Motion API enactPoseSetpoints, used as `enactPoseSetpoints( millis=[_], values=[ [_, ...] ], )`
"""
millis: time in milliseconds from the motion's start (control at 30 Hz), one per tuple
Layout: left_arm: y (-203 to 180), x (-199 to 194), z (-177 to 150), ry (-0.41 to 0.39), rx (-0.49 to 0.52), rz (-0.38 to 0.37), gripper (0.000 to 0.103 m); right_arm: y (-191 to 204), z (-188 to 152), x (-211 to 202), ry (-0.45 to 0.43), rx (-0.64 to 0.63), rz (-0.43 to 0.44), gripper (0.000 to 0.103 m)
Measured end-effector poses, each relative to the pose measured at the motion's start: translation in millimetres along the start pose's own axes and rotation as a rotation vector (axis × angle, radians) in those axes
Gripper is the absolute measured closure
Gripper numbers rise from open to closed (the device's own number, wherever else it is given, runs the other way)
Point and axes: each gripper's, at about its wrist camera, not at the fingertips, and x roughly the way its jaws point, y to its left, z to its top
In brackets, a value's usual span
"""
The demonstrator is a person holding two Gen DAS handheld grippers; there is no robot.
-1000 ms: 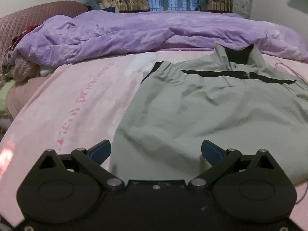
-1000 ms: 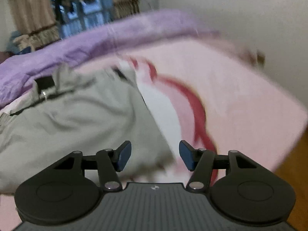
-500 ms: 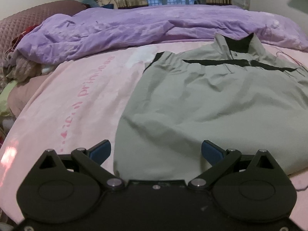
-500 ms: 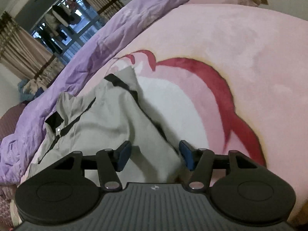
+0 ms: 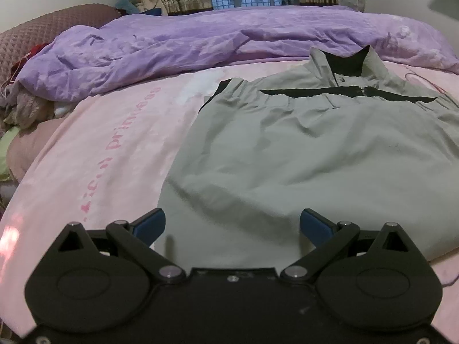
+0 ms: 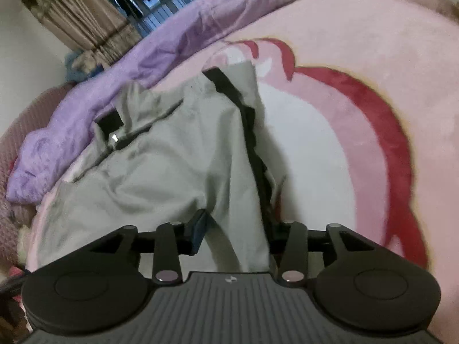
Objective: Fold large clothes
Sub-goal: 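Grasp the jacket's side edge with the right gripper and lift it, then fold the held side across the jacket body toward the left gripper, release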
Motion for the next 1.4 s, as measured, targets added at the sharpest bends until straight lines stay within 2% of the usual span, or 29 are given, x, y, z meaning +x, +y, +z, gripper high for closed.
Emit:
enactPoseSetpoints(
  millis=[100,133,167,200,233,333,400,433,533,667,767,867,1067,1167,1400],
  values=[
    [0,-1,0,-0.005,0.003,-0.009,0.001,-8,6,-1,0.044,0.059,0.044,0.083],
    [0,-1,0,-0.004,0.006,-0.007,0.001,-9,5,-5,0.049,0.079,0.079,0.089],
    [1,-1,-1,-0.004,0.008,-0.002,0.0,-8,4,-14,0.031,0.099,0.143,0.09],
    [2,-1,-1,-0.002,0.009,0.001,0.001,-4,3,-26,-0.001,0.094,0.203,0.09],
    [3,-1,-1,-0.001,0.008,0.004,0.0,4,2,-35,-0.025,0.074,0.226,0.091],
    [9,2,1,0.002,-0.003,0.019,0.001,28,0,-34,-0.031,-0.024,0.117,0.091],
    [13,4,2,0.002,-0.012,0.022,0.001,33,-2,-22,-0.021,-0.007,0.028,0.092],
    [14,5,3,0.002,-0.014,0.021,0.001,37,-3,-22,-0.03,0.001,0.011,0.092],
    [16,10,8,0.002,-0.005,0.013,0.001,65,-11,-38,-0.119,0.019,0.056,0.092],
    [18,20,17,-0.001,-0.011,-0.013,0.001,137,-29,-45,-0.226,-0.037,0.079,0.093],
    [24,24,23,-0.006,-0.027,-0.039,0.0,196,-47,-30,-0.266,-0.107,0.113,0.094],
    [33,27,27,-0.018,-0.046,-0.047,0.0,243,-64,-1,-0.24,-0.144,0.108,0.094],
    [47,36,26,-0.026,-0.077,-0.078,0.0,295,-93,25,-0.209,-0.208,0.144,0.094],
    [57,42,17,-0.001,-0.135,-0.107,0.0,309,-104,37,-0.183,-0.233,0.138,0.094],
    [70,39,13,-0.003,-0.156,-0.115,0.0,334,-116,52,-0.175,-0.276,0.117,0.094]
  ],
)
